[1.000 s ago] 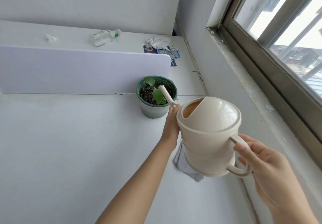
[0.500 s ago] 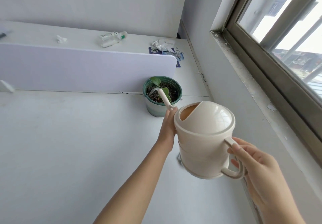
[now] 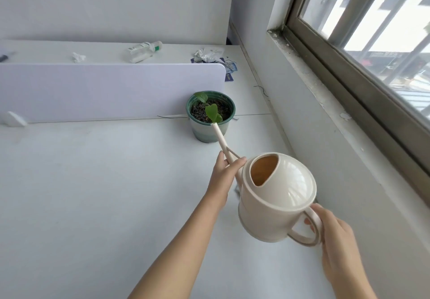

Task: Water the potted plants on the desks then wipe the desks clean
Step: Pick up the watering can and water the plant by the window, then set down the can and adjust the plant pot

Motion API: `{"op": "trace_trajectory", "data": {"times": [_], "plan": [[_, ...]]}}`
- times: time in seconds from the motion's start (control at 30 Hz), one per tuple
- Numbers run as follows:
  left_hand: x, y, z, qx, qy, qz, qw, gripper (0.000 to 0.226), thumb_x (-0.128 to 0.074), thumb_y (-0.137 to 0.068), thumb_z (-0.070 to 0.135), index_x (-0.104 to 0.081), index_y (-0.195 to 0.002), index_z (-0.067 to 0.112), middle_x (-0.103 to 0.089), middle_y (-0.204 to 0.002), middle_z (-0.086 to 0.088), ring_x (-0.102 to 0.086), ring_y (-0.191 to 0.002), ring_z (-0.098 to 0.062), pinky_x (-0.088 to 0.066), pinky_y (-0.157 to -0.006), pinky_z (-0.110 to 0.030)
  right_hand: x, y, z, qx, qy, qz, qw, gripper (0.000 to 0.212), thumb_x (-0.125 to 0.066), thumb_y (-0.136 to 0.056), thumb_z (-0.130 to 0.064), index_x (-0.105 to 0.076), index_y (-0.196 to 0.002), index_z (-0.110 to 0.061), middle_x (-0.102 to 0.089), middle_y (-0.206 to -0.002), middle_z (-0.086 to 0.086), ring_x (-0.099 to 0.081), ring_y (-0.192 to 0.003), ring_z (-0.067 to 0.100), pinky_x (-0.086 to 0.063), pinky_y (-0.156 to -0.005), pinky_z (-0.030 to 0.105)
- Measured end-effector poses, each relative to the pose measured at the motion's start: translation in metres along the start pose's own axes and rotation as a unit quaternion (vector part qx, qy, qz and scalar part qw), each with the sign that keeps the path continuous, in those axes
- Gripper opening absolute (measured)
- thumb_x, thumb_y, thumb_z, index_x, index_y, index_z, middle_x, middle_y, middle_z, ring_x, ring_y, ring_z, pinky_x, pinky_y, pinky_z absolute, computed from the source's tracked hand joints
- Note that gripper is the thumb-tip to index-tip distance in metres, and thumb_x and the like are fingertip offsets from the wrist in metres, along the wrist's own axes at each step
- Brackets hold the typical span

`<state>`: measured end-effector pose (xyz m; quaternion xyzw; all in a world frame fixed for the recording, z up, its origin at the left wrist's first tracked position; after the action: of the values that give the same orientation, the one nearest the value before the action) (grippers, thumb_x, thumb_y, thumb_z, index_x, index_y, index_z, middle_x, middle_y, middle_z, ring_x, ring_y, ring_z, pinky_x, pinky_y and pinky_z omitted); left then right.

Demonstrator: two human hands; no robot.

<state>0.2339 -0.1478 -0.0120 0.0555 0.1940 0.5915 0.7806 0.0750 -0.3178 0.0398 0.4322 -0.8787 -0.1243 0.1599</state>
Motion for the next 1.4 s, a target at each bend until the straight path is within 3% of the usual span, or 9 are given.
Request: {"op": "trace_trajectory", "data": {"times": [0.1, 0.2, 0.43, 0.63, 0.77, 0.87, 1.0, 1.17, 1.4], "plan": [[0.012, 0.016, -0.014, 0.005, 0.004, 0.018, 1.0, 0.057, -0.067, -0.057, 0.046, -0.054, -0.107, 0.022, -0.061, -0.095, -0.003, -0.058, -0.095, -0.018, -0.044, -0.101, -0.039, -0.001, 0.004, 0.013, -0.014, 0.01, 0.001, 1.0, 0.021, -0.055, -0.081, -0.017, -0.061, -0.063, -0.009, -0.054, -0.072, 0.009, -0.048, -0.07, 0.019, -0.033, -0.063, 0.027], [0.03, 0.031, -0.022, 0.001, 0.008, 0.051, 0.999, 0.065, -0.068, -0.063, 0.038, -0.049, -0.121, 0.018, -0.061, -0.101, -0.003, -0.057, -0.097, -0.018, -0.043, -0.092, -0.03, -0.007, 0.006, 0.027, -0.034, 0.035, -0.007, 0.999, 0.027, -0.046, -0.088, -0.01, -0.061, -0.065, -0.006, -0.054, -0.07, 0.011, -0.045, -0.071, 0.022, -0.031, -0.062, 0.029], [0.072, 0.061, -0.028, -0.021, -0.013, 0.113, 0.993, 0.051, -0.065, -0.082, 0.019, -0.043, -0.128, 0.011, -0.061, -0.11, -0.009, -0.06, -0.085, -0.007, -0.044, -0.068, -0.013, -0.031, 0.009, 0.046, -0.061, 0.077, -0.064, 0.993, 0.025, -0.043, -0.089, -0.012, -0.059, -0.074, 0.0, -0.055, -0.07, 0.01, -0.046, -0.068, 0.017, -0.034, -0.064, 0.026], [0.108, 0.089, -0.022, -0.036, -0.018, 0.163, 0.986, 0.051, -0.065, -0.083, 0.014, -0.042, -0.129, 0.009, -0.06, -0.108, -0.008, -0.059, -0.084, -0.008, -0.042, -0.071, -0.018, -0.063, 0.018, 0.043, -0.056, 0.121, -0.136, 0.982, 0.029, -0.041, -0.089, -0.014, -0.053, -0.063, -0.005, -0.053, -0.072, 0.008, -0.048, -0.064, 0.015, -0.033, -0.059, 0.023], [0.129, 0.109, -0.027, -0.033, -0.005, 0.2, 0.979, 0.052, -0.064, -0.083, 0.013, -0.042, -0.13, 0.011, -0.061, -0.104, -0.004, -0.06, -0.086, -0.008, -0.04, -0.071, -0.018, -0.085, 0.028, 0.042, -0.065, 0.117, -0.187, 0.973, 0.023, -0.04, -0.09, -0.013, -0.051, -0.073, -0.003, -0.049, -0.075, 0.01, -0.052, -0.037, -0.003, -0.039, -0.049, 0.008], [0.148, 0.122, -0.032, -0.032, 0.0, 0.233, 0.972, 0.055, -0.065, -0.082, 0.013, -0.041, -0.132, 0.01, -0.061, -0.108, -0.005, -0.06, -0.089, -0.008, -0.04, -0.075, -0.02, -0.101, 0.035, 0.043, -0.066, 0.126, -0.224, 0.964, 0.021, -0.039, -0.09, -0.011, -0.049, -0.074, -0.003, -0.047, -0.08, 0.013, -0.053, -0.045, 0.003, -0.032, -0.035, 0.002], [0.166, 0.135, -0.037, -0.026, 0.017, 0.266, 0.964, 0.054, -0.064, -0.084, 0.014, -0.041, -0.132, 0.012, -0.061, -0.112, -0.007, -0.059, -0.093, -0.008, -0.04, -0.082, -0.025, -0.121, 0.042, 0.043, -0.069, 0.127, -0.268, 0.953, 0.02, -0.039, -0.09, -0.01, -0.046, -0.073, -0.003, -0.045, -0.078, 0.014, -0.046, -0.033, -0.006, -0.033, -0.034, 0.003], [0.179, 0.142, -0.045, -0.024, 0.037, 0.292, 0.955, 0.056, -0.062, -0.085, 0.013, -0.038, -0.135, 0.016, -0.059, -0.115, -0.005, -0.057, -0.103, -0.017, -0.039, -0.094, -0.031, -0.138, 0.043, 0.046, -0.06, 0.147, -0.302, 0.94, 0.015, -0.038, -0.091, -0.011, -0.042, -0.078, -0.006, -0.04, -0.079, 0.013, -0.048, -0.039, -0.003, -0.034, -0.036, 0.003], [0.183, 0.149, -0.049, -0.008, 0.03, 0.299, 0.954, 0.088, -0.068, -0.066, 0.027, -0.026, -0.143, 0.02, -0.059, -0.122, -0.009, -0.06, -0.104, -0.014, -0.038, -0.106, -0.04, -0.149, 0.03, 0.056, -0.053, 0.177, -0.32, 0.929, 0.015, -0.039, -0.09, -0.01, -0.039, -0.075, -0.006, -0.033, -0.069, 0.006, -0.041, -0.048, 0.006, -0.033, -0.038, 0.002]]}}
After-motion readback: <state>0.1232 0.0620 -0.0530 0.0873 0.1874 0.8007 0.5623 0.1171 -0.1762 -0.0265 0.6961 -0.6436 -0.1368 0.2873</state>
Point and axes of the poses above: each hand's wrist, its own y-axis away from the middle knuckle, its own x-axis out of the back of the hand, z = x × y, the point moved 9 cm from there along -y, towards the middle knuckle
